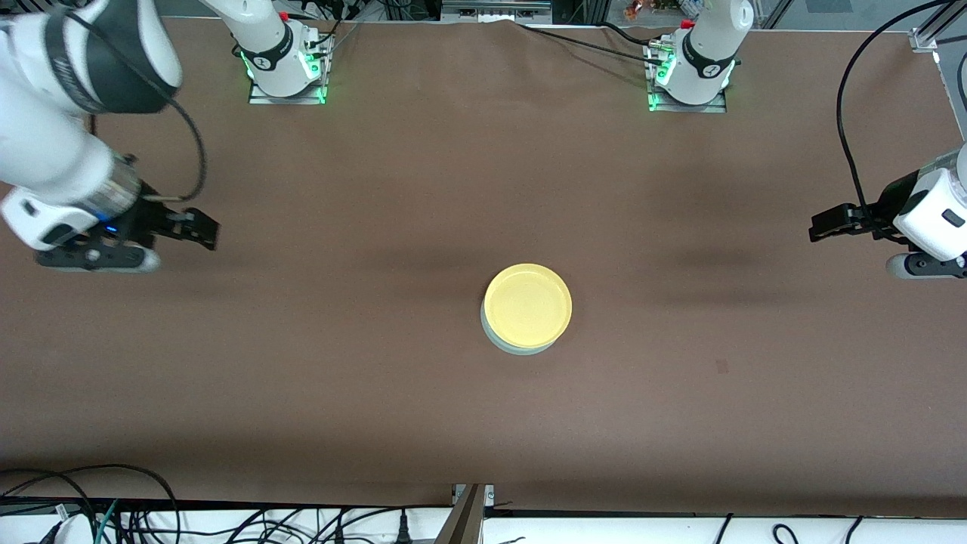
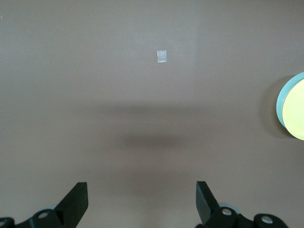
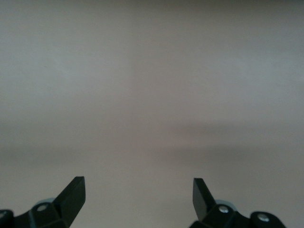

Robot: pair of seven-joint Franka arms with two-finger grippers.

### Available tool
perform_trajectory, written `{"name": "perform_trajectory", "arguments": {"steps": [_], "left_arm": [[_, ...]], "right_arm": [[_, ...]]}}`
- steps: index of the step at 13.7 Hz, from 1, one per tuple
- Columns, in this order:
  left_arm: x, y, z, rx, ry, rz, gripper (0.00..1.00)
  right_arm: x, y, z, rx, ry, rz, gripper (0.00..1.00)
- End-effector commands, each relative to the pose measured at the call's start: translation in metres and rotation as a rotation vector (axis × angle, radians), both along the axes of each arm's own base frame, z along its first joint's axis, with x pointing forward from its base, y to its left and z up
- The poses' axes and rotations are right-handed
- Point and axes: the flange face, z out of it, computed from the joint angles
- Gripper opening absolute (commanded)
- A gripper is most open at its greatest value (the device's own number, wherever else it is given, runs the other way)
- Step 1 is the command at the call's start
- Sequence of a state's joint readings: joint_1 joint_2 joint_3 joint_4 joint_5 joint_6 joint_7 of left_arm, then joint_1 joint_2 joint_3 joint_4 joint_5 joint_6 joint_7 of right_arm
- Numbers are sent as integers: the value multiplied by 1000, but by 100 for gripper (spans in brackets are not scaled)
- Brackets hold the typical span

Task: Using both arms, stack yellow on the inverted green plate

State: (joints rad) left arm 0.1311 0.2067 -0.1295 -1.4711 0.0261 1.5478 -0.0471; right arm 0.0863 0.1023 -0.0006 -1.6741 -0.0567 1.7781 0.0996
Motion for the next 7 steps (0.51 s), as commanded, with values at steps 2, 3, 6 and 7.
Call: {"name": "perform_trajectory", "arguments": {"steps": [2, 3, 6, 7], "left_arm": [[3, 2, 4, -38, -6, -9, 100], [3, 2, 3, -38, -5, -9, 100], [4, 2, 3, -38, -5, -11, 100], [4, 3, 3, -38, -5, -9, 100]], "right_arm": [[-26, -43, 31, 20, -2, -17, 100], [-26, -45, 37, 14, -10, 8, 100], [-29, -52, 39, 12, 16, 6, 100], [-30, -52, 36, 12, 29, 10, 100]]}}
